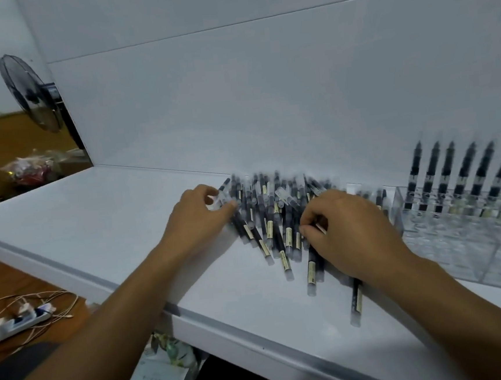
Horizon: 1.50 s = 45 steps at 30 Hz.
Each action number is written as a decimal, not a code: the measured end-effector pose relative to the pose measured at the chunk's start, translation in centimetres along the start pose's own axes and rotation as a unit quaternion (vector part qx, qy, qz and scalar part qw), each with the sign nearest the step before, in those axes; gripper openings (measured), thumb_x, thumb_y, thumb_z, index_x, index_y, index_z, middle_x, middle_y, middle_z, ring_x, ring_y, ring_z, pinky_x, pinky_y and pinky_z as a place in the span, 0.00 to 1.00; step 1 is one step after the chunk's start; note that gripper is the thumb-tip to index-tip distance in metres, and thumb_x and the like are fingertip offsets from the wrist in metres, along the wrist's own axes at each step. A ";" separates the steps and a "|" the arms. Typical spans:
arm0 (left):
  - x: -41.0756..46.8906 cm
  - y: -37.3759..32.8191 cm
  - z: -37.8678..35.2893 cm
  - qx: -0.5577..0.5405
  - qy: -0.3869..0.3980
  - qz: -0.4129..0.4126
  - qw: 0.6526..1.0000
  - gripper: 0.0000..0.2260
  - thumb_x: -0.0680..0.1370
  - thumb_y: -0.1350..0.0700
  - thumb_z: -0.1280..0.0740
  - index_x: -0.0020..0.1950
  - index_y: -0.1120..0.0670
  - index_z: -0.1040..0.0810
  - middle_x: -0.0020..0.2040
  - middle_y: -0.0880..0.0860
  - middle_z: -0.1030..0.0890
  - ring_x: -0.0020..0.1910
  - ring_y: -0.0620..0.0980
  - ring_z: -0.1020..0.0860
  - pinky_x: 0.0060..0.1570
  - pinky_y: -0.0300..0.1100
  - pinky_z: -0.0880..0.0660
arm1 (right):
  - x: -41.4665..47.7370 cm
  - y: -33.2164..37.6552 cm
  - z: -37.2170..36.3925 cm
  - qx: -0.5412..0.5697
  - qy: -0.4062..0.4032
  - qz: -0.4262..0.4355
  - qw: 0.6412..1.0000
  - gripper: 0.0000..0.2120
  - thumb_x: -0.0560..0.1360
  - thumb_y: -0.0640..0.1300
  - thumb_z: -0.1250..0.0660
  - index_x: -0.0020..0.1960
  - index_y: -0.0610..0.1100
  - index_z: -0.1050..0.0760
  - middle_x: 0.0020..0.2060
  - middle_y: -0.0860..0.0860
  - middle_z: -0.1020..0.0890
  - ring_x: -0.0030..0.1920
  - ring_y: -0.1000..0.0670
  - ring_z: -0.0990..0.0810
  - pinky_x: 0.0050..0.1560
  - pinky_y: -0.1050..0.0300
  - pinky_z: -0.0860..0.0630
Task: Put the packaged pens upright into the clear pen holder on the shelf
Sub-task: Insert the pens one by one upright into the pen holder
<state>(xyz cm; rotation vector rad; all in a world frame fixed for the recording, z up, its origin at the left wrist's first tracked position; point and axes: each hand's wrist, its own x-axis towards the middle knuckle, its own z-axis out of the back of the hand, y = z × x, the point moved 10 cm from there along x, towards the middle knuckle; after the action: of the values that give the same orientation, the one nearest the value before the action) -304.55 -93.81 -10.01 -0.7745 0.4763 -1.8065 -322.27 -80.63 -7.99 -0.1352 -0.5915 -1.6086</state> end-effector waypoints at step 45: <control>6.8 2.3 -0.4 -0.397 -0.019 0.158 0.904 0.06 0.80 0.64 0.43 0.54 0.56 0.29 0.45 0.54 0.20 0.39 0.48 0.22 0.41 0.40 0.26 | -0.8 -0.6 -0.4 0.100 -0.033 -0.010 0.994 0.14 0.79 0.47 0.36 0.64 0.53 0.25 0.53 0.58 0.23 0.51 0.56 0.26 0.55 0.58 0.29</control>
<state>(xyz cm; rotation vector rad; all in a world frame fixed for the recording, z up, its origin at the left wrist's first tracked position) -304.80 -100.99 -9.93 -1.1902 1.2774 -1.2590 -322.67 -80.04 -8.82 -0.0339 -0.8027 -1.5599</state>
